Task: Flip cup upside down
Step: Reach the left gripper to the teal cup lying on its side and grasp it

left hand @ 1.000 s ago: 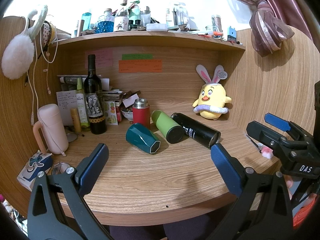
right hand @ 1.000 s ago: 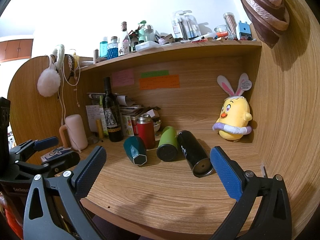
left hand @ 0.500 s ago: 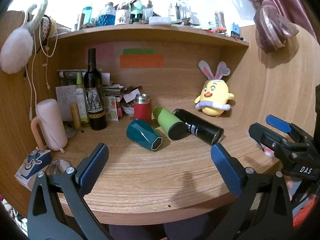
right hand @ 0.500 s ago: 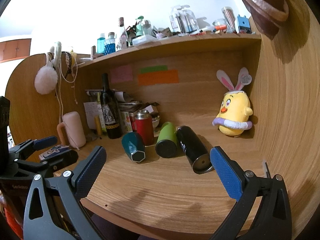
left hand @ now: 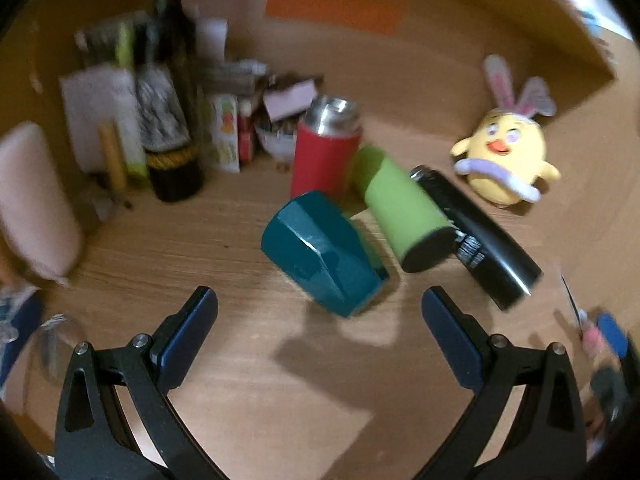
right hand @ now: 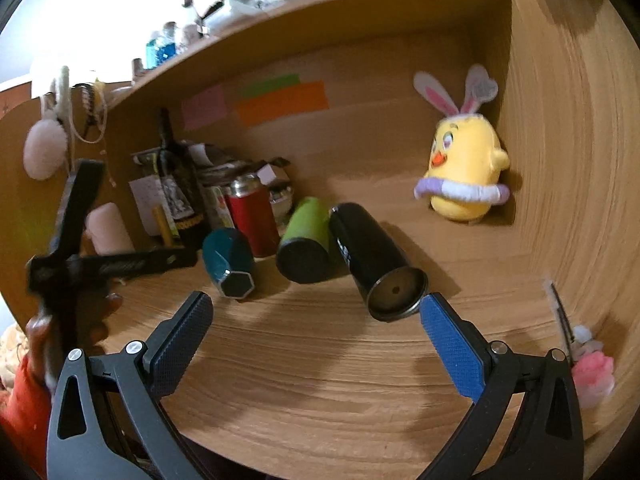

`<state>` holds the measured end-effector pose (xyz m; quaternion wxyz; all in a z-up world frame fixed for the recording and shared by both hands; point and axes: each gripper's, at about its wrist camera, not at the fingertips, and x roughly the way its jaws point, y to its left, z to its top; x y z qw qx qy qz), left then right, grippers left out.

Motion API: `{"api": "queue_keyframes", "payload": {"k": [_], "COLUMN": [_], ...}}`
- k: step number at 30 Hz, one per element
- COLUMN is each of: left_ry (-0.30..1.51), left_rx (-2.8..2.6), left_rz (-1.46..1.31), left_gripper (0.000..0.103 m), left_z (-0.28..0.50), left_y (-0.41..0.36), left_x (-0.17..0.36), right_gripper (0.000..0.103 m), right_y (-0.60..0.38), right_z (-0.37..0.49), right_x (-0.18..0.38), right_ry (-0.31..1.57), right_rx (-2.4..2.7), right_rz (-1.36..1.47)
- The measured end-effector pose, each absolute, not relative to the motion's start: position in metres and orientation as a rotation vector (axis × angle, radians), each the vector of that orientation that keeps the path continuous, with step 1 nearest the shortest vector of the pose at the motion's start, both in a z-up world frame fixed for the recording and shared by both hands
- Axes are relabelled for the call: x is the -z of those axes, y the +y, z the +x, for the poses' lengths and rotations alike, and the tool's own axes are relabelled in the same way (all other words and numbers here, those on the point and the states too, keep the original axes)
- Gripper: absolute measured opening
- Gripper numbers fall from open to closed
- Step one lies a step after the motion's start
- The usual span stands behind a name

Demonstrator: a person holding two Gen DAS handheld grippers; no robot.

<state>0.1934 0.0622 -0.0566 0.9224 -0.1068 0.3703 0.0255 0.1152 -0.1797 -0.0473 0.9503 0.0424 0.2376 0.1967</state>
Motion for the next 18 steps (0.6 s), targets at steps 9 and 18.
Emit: {"api": "queue_keyframes", "payload": {"k": [9, 18], "left_ry": [0.928, 0.942], "left_rx": [-0.039, -0.005], "left_rz": [-0.336, -0.417], "left_gripper": [0.088, 0.074], "left_z": [0.265, 0.267], "left_y": [0.075, 0.081], "left_x": [0.088, 0.099], "right_gripper": [0.103, 0.103], "right_y": [-0.19, -0.195], "right_z": [0.142, 0.151], "right_x": [0.065, 0.071], "right_ry": [0.546, 0.592], "right_rx": [-0.377, -0.369], "right_rz": [0.115, 0.179]}}
